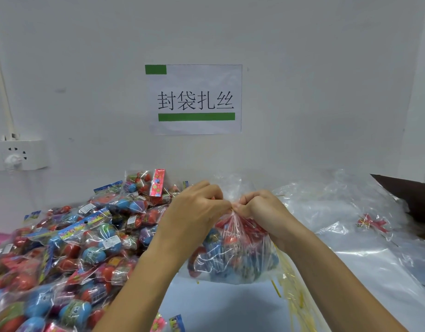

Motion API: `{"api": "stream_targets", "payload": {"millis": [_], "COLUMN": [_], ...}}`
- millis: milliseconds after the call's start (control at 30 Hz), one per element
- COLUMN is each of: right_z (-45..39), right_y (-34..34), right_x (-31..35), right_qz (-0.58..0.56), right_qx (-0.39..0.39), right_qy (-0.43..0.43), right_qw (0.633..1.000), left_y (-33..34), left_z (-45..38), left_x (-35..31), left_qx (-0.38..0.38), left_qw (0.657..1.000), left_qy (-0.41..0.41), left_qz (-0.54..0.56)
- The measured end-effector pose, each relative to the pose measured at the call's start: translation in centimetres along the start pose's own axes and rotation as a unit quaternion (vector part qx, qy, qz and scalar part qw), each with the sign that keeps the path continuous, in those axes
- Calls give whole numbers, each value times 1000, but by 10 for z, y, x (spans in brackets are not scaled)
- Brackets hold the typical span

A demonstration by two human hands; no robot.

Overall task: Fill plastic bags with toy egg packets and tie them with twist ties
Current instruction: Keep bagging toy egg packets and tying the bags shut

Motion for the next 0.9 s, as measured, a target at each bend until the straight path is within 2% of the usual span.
{"api": "stream_targets", "payload": {"millis": [500,667,900], "right_z": [3,4,4], "right_y": [0,1,0], "right_x": [6,11,8], "right_qz": [1,18,-14], "right_qx": [-26,-47,-79], "right_qy": [-12,-14,-21], "right_qw": [1000,999,997], "left_y": [8,18,23], "left_z": [-4,-8,-5], "left_x": [-3,8,16], "left_qx": [45,89,72], "left_qw": [999,995,988], "left_qy": [3,-49,-118], "left_qz": [-23,-10,67]}}
Point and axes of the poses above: each hand's wrist, its own z-axis away from the middle knuckle, its own y-axis out of the palm, x = y × z, the point moved 9 cm from there along -z, towards the middle knuckle, and after that the axes turned 8 degrees about x, right-handed, at the moved point
